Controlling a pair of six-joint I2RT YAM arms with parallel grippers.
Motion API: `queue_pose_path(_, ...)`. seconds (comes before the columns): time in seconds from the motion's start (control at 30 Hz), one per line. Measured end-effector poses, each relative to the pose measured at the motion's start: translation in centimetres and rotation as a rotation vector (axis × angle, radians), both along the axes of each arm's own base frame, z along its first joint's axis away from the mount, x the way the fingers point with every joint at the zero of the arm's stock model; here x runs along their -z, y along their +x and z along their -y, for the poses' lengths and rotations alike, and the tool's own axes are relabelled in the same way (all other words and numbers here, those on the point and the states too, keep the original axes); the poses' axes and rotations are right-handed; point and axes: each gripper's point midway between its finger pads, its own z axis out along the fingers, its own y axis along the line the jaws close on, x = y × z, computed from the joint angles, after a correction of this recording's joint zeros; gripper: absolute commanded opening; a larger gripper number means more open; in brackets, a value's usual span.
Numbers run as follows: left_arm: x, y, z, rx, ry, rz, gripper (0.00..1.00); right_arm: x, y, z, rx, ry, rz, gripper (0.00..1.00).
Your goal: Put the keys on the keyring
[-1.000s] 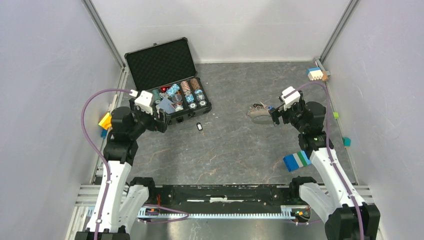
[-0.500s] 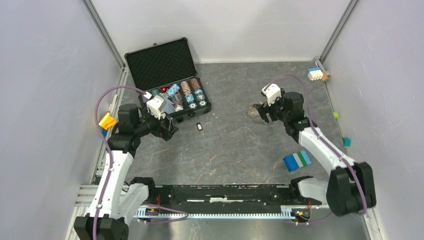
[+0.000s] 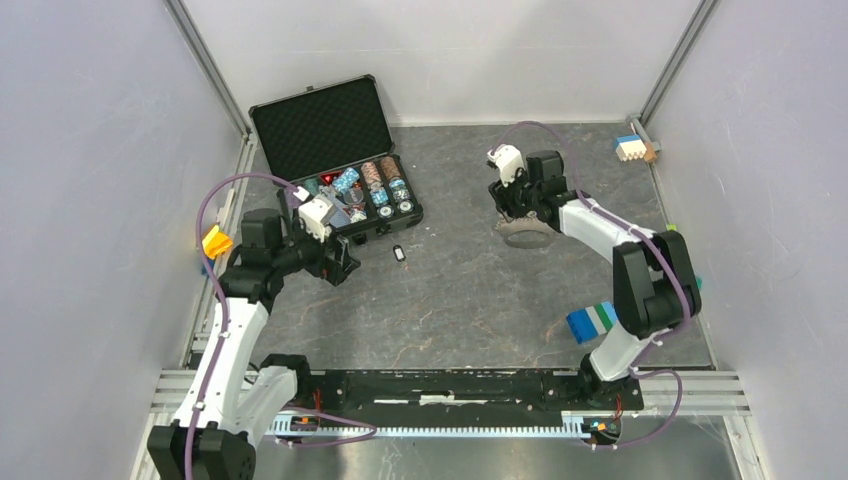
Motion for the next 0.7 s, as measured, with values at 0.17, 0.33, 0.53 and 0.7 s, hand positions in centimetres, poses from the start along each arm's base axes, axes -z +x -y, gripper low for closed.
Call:
queue_pose_path(0.17,0.3,0.1,0.0,0.006,0.008,-0.007,1.00,2.7,-0.3,-0.9,-0.047,-0.046,-0.076,0.46)
queue_pose_path(0.33,0.7,0.1,0.0,0.010,0.011,-0.019,1.00,4.6,-1.0,-1.9,-0.107,-0.102,-0.121,0.40)
queue_pose_path(0.53,0.8,0.0,0.1,0.015,0.011,-0.023,1.00,5.7,-1.2,-1.9,-0.128,-0.150,-0.146,0.38)
queue_pose_path(0.7,0.9,0.0,0.2,0.019,0.011,-0.024,1.00,5.7,-0.6,-1.7,-0.127,-0.175,-0.135,0.38)
